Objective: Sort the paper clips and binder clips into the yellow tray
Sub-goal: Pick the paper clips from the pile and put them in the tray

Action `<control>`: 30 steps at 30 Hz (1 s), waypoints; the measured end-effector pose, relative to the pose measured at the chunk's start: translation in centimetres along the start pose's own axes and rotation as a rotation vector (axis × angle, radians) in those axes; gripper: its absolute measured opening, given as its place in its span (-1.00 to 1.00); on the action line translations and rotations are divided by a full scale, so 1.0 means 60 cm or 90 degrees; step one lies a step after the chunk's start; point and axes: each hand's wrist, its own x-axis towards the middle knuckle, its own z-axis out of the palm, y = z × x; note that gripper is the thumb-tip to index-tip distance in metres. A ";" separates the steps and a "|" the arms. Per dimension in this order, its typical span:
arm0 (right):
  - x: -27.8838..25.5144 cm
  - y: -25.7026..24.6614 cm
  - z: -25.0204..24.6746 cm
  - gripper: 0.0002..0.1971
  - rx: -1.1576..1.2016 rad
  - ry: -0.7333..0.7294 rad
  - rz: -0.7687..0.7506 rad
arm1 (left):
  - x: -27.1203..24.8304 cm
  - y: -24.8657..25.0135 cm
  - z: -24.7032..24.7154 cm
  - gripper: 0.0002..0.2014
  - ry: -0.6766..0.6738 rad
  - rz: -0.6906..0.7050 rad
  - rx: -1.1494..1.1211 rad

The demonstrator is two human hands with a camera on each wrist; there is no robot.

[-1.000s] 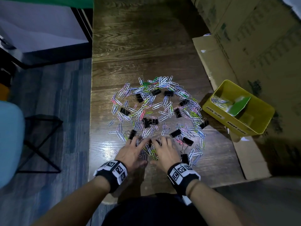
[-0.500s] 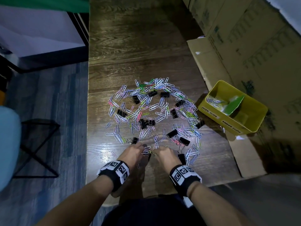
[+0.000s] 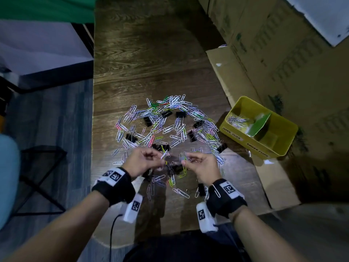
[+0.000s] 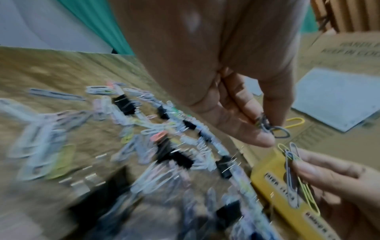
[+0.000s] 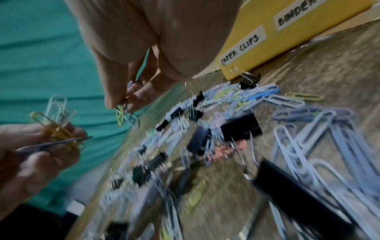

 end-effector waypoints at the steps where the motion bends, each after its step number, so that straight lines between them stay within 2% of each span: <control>1: -0.002 -0.015 -0.011 -0.71 0.024 0.013 -0.008 | 0.005 0.026 0.005 -0.78 -0.012 0.010 -0.011; 5: -0.001 -0.074 -0.080 -0.72 0.107 0.078 -0.061 | 0.055 0.141 0.061 -0.85 -0.070 0.079 0.034; 10: 0.020 -0.133 -0.187 -0.69 0.160 0.194 -0.132 | 0.149 0.246 0.180 -0.88 -0.153 0.160 0.045; 15: 0.076 -0.154 -0.276 -0.69 0.125 0.283 -0.142 | 0.248 0.265 0.302 -0.89 -0.147 0.122 0.156; 16: 0.091 -0.153 -0.288 -0.69 0.106 0.296 -0.135 | 0.264 0.261 0.321 -0.88 -0.135 0.119 0.199; 18: 0.121 -0.148 -0.305 -0.71 0.035 0.319 -0.123 | 0.282 0.254 0.350 -0.96 -0.120 0.129 0.347; 20: 0.148 -0.142 -0.315 -0.72 -0.043 0.321 -0.108 | 0.291 0.251 0.362 -0.83 -0.122 0.142 0.508; 22: 0.173 -0.133 -0.319 -0.73 -0.128 0.308 -0.086 | 0.293 0.248 0.359 -0.75 -0.137 0.150 0.558; 24: 0.193 -0.123 -0.318 -0.74 -0.222 0.285 -0.072 | 0.289 0.246 0.349 -0.77 -0.120 0.173 0.545; 26: 0.206 -0.116 -0.314 -0.73 -0.296 0.254 -0.062 | 0.277 0.245 0.332 -0.82 -0.084 0.187 0.474; 30: 0.219 -0.111 -0.302 -0.70 -0.438 0.144 -0.004 | 0.238 0.215 0.272 -0.90 -0.035 0.182 0.355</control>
